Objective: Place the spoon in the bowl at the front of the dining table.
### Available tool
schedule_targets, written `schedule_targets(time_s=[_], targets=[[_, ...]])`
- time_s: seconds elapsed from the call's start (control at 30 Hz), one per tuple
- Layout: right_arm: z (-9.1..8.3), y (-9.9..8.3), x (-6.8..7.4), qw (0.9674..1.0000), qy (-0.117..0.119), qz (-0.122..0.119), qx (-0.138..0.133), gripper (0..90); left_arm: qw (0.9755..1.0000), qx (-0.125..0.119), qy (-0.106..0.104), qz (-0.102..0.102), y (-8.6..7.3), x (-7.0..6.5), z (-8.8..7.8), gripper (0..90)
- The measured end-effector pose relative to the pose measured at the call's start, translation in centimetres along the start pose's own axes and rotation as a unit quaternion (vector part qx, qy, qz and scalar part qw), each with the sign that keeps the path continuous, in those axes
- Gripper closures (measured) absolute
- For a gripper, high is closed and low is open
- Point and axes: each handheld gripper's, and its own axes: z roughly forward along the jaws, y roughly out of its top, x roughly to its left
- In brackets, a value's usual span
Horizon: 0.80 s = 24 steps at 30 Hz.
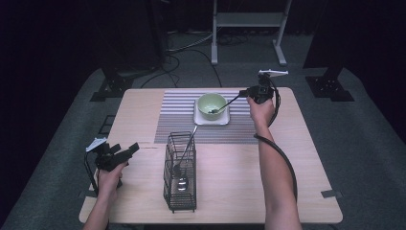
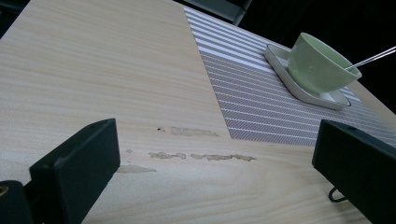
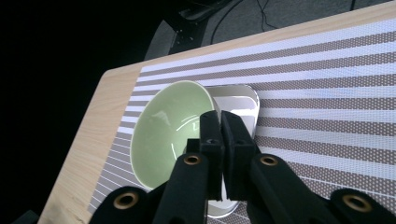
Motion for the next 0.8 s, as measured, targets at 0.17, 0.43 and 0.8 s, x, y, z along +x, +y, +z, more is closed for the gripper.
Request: schedule_targets(time_s=[0.17,0.43,0.8], targets=[[-0.1,-0.3,-0.2,1.0,-0.001,-0.005,0.001,83.1,1.0,-0.001,0.0,0.002,0.0,-0.1,0.0,0.0],[-0.8,-1.0,-0.9,0.9997,0.023,-0.004,-0.001,74.1,1.0,0.0,-0.002,0.004,0.0,-0.3,0.0,0.0],[-2.4,-2.3,-1.9,0.9987,0.05,-0.006,0.004,62.9,1.0,-0.001,0.0,0.007,0.0,-0.3,-0.2,0.0]])
